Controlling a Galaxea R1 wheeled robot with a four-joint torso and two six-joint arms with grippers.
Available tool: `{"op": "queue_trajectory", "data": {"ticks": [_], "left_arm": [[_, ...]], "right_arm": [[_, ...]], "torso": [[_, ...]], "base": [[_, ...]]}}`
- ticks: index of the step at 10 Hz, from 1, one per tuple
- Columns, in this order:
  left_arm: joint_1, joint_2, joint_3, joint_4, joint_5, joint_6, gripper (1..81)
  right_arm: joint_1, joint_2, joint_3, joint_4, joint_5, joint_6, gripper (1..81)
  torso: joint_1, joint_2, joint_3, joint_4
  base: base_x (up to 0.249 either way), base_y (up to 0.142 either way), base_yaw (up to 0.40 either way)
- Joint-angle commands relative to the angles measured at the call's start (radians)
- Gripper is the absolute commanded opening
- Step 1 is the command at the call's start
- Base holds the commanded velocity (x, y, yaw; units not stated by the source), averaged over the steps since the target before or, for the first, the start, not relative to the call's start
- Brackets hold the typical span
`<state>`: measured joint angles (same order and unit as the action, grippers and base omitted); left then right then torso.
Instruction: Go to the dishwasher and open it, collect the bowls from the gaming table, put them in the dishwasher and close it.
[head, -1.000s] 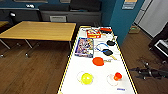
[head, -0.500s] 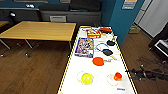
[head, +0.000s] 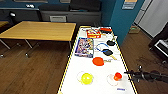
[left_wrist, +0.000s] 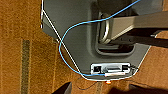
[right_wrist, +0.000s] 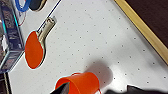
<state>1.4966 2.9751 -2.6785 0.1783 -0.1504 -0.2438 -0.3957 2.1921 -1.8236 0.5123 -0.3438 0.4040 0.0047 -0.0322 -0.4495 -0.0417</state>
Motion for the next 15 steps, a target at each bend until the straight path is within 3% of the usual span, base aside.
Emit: {"op": "queue_trajectory", "data": {"ticks": [1, 8, 12, 15], "left_arm": [[0.014, -0.004, 0.002, -0.008, 0.069, -0.003, 81.1], [0.014, -0.007, 0.002, -0.01, 0.069, -0.003, 81.1], [0.015, -0.01, 0.002, -0.011, 0.069, -0.003, 81.1], [0.017, -0.01, 0.002, -0.011, 0.069, -0.003, 81.1]], "right_arm": [[0.102, -0.041, 0.021, 0.009, -0.021, 0.002, 81.1], [0.097, -0.01, 0.031, 0.012, -0.007, 0.004, 81.1], [0.085, 0.03, -0.022, 0.02, -0.006, 0.012, 81.1], [0.083, 0.051, -0.079, 0.022, -0.006, 0.06, 81.1]], "torso": [[0.0, 0.0, 0.0, 0.0], [0.0, 0.0, 0.0, 0.0], [0.0, 0.0, 0.0, 0.0], [0.0, 0.0, 0.0, 0.0]], "base": [[0.0, 0.0, 0.0], [0.0, 0.0, 0.0], [0.0, 0.0, 0.0], [0.0, 0.0, 0.0]]}}
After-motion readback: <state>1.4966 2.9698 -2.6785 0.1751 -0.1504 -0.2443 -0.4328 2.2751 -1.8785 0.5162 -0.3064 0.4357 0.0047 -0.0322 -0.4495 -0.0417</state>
